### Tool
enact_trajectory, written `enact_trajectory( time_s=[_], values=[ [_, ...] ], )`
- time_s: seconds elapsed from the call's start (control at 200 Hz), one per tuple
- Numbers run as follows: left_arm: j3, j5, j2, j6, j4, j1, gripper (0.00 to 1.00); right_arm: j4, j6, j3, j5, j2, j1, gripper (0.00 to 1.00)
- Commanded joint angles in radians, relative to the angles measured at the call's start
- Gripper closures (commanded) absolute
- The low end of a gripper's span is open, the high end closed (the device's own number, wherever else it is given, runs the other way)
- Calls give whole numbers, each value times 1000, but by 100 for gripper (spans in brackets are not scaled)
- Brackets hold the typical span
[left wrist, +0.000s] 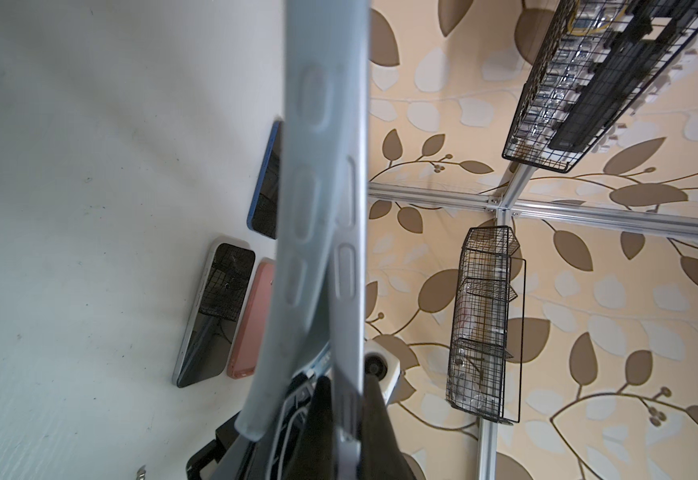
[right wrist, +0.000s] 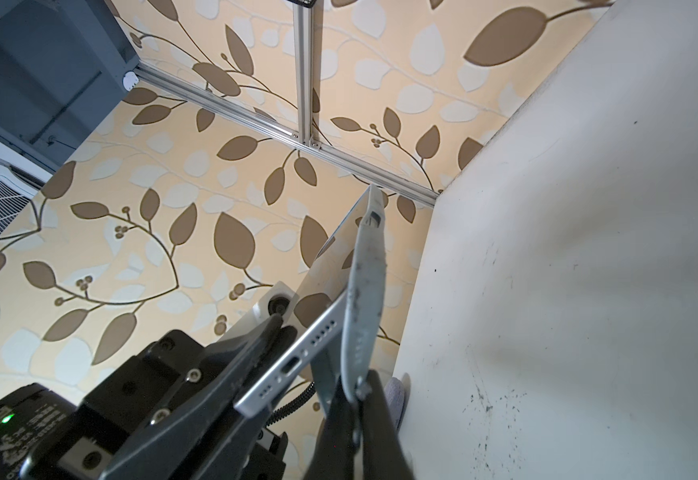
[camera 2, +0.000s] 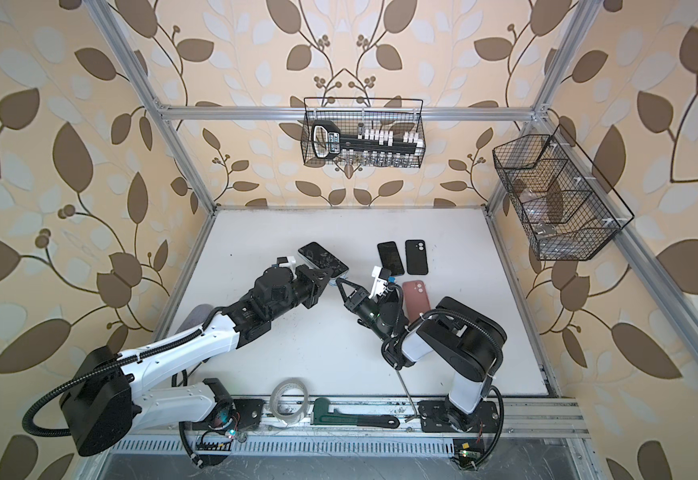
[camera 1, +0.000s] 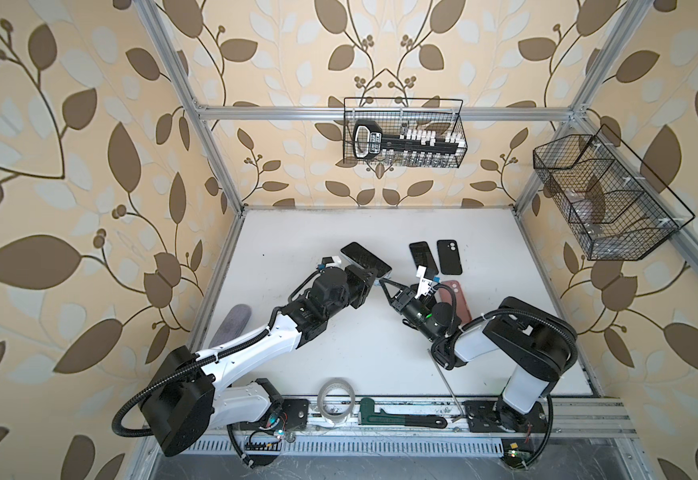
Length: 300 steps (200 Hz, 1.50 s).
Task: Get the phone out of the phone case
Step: 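Lower the case with the right gripper while the left gripper lifts the phone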
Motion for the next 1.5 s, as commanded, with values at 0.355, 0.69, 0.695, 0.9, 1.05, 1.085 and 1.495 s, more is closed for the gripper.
enact_trajectory(
  time_s=[0.355,0.69,0.695,0.9,1.05,1.085,1.495],
  values=[
    [61,-94,-58,-52,558,57,100,-137,35,-63,42,104,-11,100],
    [110,-44,-30,-32,583,75,100,-132,30,-80,58,118,-19,100],
    [111,-42,-30,-33,583,77,100,-132,29,-81,57,119,-20,100],
    [164,4,-24,-55,583,100,100,-134,22,-109,59,119,-75,100],
    [185,63,22,-66,567,77,100,-187,3,-98,58,89,-122,100],
    [179,70,36,-75,588,75,100,-205,-3,-96,59,78,-130,100],
    [231,162,42,120,366,65,100,-445,6,-23,31,-11,-202,100]
  ],
)
